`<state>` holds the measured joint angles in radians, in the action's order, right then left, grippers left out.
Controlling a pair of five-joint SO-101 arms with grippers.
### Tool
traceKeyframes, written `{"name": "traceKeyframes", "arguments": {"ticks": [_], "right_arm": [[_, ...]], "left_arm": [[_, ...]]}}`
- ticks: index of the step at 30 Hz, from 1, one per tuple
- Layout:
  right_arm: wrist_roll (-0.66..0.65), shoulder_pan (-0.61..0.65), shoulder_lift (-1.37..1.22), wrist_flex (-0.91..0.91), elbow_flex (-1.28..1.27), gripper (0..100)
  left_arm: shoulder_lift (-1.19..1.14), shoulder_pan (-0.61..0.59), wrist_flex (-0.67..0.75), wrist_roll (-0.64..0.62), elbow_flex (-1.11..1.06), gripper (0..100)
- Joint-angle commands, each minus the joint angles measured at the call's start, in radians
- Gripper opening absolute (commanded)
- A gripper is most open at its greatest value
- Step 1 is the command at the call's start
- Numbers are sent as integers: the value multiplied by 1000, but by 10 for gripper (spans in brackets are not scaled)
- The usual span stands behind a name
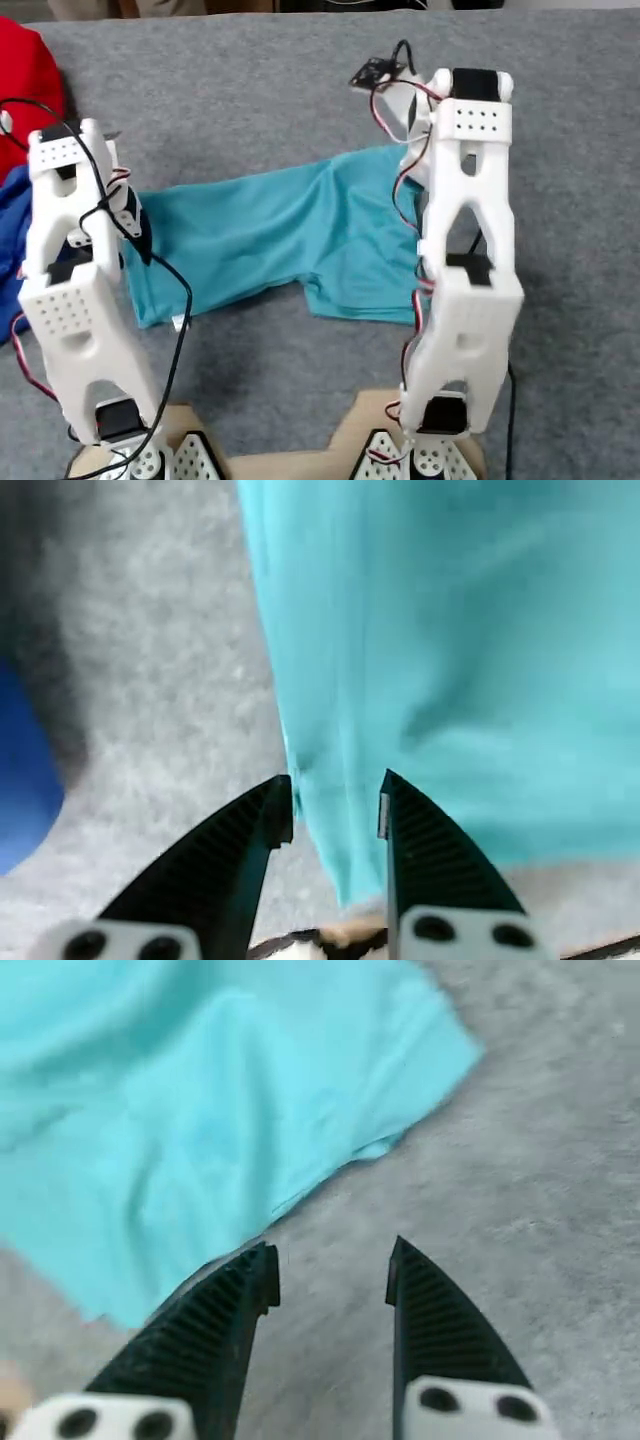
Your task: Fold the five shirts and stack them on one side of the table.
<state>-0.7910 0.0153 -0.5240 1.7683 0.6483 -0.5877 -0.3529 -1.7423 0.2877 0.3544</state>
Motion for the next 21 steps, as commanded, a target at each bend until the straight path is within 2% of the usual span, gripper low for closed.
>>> {"name": "traceKeyframes", "arguments": {"ticks": [1, 7, 11, 21], "right_arm": [[-31, 18, 280, -17, -259, 196], [-54, -8, 615, -133, -687, 196], [-9, -22, 802, -196, -928, 196], [120, -25, 1061, -273, -1319, 196]], "left_arm": [[237, 9, -18, 46, -158, 151], [558, 5, -17, 71, -474, 153], [710, 11, -17, 14, -634, 153], [843, 12, -14, -21, -911, 153]]}}
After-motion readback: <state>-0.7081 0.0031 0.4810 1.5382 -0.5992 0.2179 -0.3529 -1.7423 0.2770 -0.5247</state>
